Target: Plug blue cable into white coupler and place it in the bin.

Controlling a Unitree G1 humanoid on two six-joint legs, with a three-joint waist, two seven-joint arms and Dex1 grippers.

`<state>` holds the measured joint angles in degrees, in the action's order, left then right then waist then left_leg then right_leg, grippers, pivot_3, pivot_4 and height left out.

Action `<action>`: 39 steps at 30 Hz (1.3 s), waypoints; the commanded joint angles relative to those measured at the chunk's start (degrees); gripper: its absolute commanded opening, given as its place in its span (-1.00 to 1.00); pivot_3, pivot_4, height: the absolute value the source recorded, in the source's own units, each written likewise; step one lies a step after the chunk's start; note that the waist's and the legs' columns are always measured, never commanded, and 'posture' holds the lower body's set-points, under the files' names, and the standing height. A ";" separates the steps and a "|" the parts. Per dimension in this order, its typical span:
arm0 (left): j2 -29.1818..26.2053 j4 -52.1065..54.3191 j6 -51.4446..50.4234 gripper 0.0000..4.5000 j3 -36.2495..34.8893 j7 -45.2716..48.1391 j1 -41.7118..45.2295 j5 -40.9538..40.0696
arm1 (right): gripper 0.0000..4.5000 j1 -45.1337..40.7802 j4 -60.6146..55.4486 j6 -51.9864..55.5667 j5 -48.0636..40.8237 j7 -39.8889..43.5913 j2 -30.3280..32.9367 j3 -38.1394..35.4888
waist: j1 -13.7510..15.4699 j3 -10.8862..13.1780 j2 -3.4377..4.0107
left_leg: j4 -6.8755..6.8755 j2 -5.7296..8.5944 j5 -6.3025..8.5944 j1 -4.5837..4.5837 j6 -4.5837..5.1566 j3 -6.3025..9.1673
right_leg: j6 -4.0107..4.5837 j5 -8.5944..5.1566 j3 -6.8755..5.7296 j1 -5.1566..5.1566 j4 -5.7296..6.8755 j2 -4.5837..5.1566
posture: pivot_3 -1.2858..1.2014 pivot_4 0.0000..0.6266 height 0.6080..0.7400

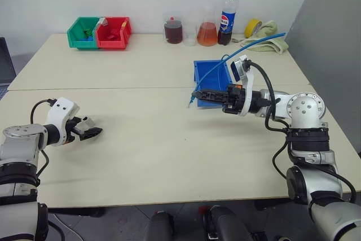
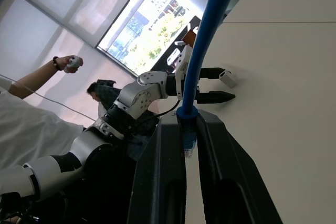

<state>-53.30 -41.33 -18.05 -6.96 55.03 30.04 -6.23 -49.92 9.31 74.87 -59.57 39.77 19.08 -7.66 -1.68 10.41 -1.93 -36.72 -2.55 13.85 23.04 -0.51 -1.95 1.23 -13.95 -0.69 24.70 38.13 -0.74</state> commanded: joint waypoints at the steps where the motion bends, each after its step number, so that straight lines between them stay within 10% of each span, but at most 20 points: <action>1: -1.44 -0.19 0.92 0.99 -0.18 0.55 -0.44 0.52 | -0.97 -0.48 -1.49 -0.21 -0.35 0.43 -0.01 -0.89 | 0.00 0.00 0.00 | 0.00 0.00 0.00 0.00 0.00 0.00 | 0.00 0.00 0.00 0.00 0.00 0.00 | 0.03 -0.52 1.00; 6: -1.65 -0.21 0.96 0.79 -0.23 1.25 -0.63 0.53 | -0.97 -0.61 -1.30 -0.29 -0.25 0.51 0.01 -0.83 | 0.00 0.00 0.00 | -0.01 0.00 0.00 0.00 0.00 0.00 | 0.00 0.00 0.00 0.00 0.00 0.00 | 0.03 -0.52 1.00; 22: -1.92 -0.66 1.34 -0.72 -0.23 1.79 -0.24 1.26 | -0.97 -0.57 -1.37 -0.34 -0.17 0.72 0.16 -0.73 | 0.00 0.00 0.00 | -0.08 0.00 0.00 0.00 0.00 0.00 | 0.02 0.01 0.00 0.00 0.08 0.00 | 0.03 -0.52 1.00; 39: 6.27 19.17 2.97 -0.74 6.84 15.63 3.46 -4.30 | -0.97 -0.06 -1.84 -1.04 -0.04 0.43 -0.08 -0.97 | 0.44 -0.02 -0.03 | -0.27 0.06 0.00 0.03 0.00 0.01 | 0.03 0.01 0.04 0.00 0.29 0.01 | 0.03 -0.52 1.00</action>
<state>-46.65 -26.78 -15.80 -0.76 67.58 32.40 -8.75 -49.92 9.31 74.51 -59.44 39.91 18.89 -7.64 -1.24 10.39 -1.95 -37.00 -2.48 13.85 23.07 -0.51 -1.96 1.26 -13.93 -0.62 24.71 38.44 -0.73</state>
